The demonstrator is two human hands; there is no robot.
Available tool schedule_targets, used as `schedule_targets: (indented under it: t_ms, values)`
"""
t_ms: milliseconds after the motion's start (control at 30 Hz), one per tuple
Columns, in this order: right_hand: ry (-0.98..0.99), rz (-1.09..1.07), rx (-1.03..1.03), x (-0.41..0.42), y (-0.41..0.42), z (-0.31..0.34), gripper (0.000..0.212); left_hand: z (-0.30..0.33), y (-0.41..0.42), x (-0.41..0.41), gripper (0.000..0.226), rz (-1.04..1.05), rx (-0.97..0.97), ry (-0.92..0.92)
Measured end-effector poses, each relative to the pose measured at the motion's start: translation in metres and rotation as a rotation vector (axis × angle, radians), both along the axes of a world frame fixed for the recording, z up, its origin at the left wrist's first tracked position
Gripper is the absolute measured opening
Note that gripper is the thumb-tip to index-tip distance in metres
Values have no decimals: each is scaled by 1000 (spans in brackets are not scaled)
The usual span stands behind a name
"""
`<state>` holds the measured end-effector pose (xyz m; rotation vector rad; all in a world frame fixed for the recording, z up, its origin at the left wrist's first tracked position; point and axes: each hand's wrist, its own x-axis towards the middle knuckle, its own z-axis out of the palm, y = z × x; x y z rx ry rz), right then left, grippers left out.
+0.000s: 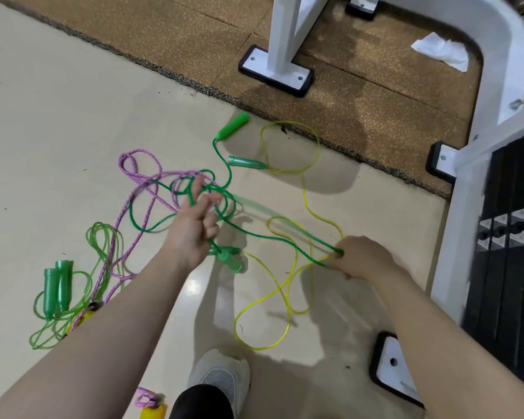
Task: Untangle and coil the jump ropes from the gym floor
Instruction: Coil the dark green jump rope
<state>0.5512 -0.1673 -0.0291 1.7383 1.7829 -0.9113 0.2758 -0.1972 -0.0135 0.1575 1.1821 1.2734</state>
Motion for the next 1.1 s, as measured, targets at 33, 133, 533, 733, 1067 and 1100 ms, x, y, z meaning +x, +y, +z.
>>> schedule_targets:
  t_ms: [33, 133, 533, 733, 1067, 1100]
  values:
    - [56, -134, 3, 3, -4, -5, 34, -1, 2, -5, 41, 71, -19, 3]
    - [704, -928, -85, -3, -16, -12, 44, -3, 1, -11, 47, 111, -61, 88]
    - [26, 280, -73, -52, -28, 14, 39, 9, -6, 23, 42, -204, -45, -30]
    - [40, 615, -510, -87, -37, 50, 28, 8, -10, 44, 46, -484, 53, -30]
    - [882, -248, 262, -45, 18, 85, 27, 25, -27, 52, 58, -1150, -95, -293]
    - [922, -361, 326, -42, 16, 78, 30, 26, -25, 52, 61, -1176, -63, -433]
